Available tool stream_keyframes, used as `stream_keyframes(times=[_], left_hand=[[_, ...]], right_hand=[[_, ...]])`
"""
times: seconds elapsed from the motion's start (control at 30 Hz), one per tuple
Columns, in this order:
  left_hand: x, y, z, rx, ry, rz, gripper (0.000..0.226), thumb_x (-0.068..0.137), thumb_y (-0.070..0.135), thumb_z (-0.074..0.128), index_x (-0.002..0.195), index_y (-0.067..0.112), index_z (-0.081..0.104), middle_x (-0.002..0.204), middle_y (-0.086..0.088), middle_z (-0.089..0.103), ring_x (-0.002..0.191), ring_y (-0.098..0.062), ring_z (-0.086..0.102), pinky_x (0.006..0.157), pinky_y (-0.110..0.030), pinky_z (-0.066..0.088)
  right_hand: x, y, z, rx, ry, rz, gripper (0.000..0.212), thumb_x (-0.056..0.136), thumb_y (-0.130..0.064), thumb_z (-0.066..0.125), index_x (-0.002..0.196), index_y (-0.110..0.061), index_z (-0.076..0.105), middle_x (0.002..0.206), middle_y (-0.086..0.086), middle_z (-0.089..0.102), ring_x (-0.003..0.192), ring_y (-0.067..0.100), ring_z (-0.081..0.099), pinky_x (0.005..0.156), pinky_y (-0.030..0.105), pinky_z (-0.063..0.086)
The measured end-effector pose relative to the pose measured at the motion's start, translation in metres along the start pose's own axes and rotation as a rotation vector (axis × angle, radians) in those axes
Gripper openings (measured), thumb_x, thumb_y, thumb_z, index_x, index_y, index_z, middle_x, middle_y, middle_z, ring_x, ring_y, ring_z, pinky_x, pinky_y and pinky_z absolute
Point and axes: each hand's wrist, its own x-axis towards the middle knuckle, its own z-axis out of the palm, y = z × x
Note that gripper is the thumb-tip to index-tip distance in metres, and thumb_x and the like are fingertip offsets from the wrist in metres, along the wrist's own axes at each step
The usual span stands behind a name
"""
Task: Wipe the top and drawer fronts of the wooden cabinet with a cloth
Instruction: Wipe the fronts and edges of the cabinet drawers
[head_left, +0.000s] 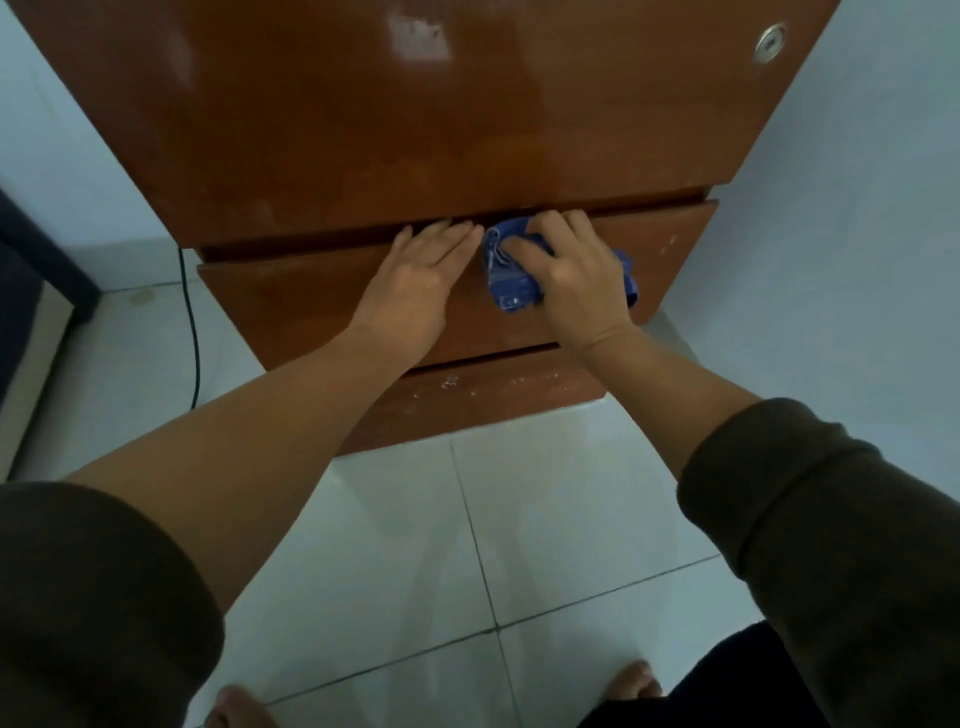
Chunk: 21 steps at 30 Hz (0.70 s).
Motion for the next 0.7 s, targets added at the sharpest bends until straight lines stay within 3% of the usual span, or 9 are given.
stream_keyframes(times=[0.1,0.23,0.43,0.57,0.7], left_hand=[[0.015,0.007,0.003,0.042,-0.059,0.039,0.073,0.087,-0.013,0.038,0.15,0.015,0.013,0.158,-0.003,0.017,0.145,-0.019,0.014,0.117,-0.036,0.004],[0.013,0.007,0.012,0.096,-0.018,0.051,0.077,0.084,-0.014,0.04,0.15,0.013,0.013,0.157,-0.005,0.018,0.145,-0.021,0.016,0.116,-0.041,0.007],[0.012,0.007,0.019,0.142,-0.003,0.047,0.082,0.079,-0.018,0.043,0.15,0.012,0.016,0.156,-0.005,0.022,0.145,-0.022,0.018,0.116,-0.044,0.01],[0.012,0.008,0.018,0.166,-0.006,0.049,0.083,0.079,-0.017,0.043,0.15,0.012,0.013,0.157,-0.005,0.02,0.145,-0.021,0.016,0.116,-0.042,0.009],[0.012,0.01,0.016,0.162,-0.014,0.04,0.083,0.079,-0.016,0.043,0.151,0.014,0.012,0.157,-0.003,0.019,0.145,-0.02,0.016,0.116,-0.041,0.008]], right_hand=[[-0.011,-0.002,0.018,0.007,0.026,-0.003,0.008,0.078,-0.01,0.069,0.085,-0.011,0.073,0.083,0.01,0.066,0.075,0.025,0.047,0.054,0.033,0.041],[-0.051,-0.012,0.048,0.047,-0.085,0.008,0.009,0.074,-0.011,0.068,0.081,-0.011,0.074,0.083,0.009,0.065,0.081,0.022,0.039,0.048,0.03,0.042],[-0.091,-0.03,0.076,0.098,-0.399,0.058,0.027,0.049,-0.008,0.088,0.072,-0.011,0.074,0.082,0.009,0.066,0.069,0.029,0.062,0.043,0.028,0.047],[-0.099,-0.033,0.08,0.117,-0.554,0.105,0.033,0.036,-0.012,0.093,0.064,-0.012,0.074,0.078,0.008,0.064,0.062,0.028,0.062,0.039,0.025,0.045],[-0.094,-0.029,0.064,0.195,-0.455,0.212,0.033,0.044,-0.005,0.09,0.071,-0.01,0.072,0.079,0.01,0.063,0.062,0.03,0.06,0.035,0.025,0.044]])
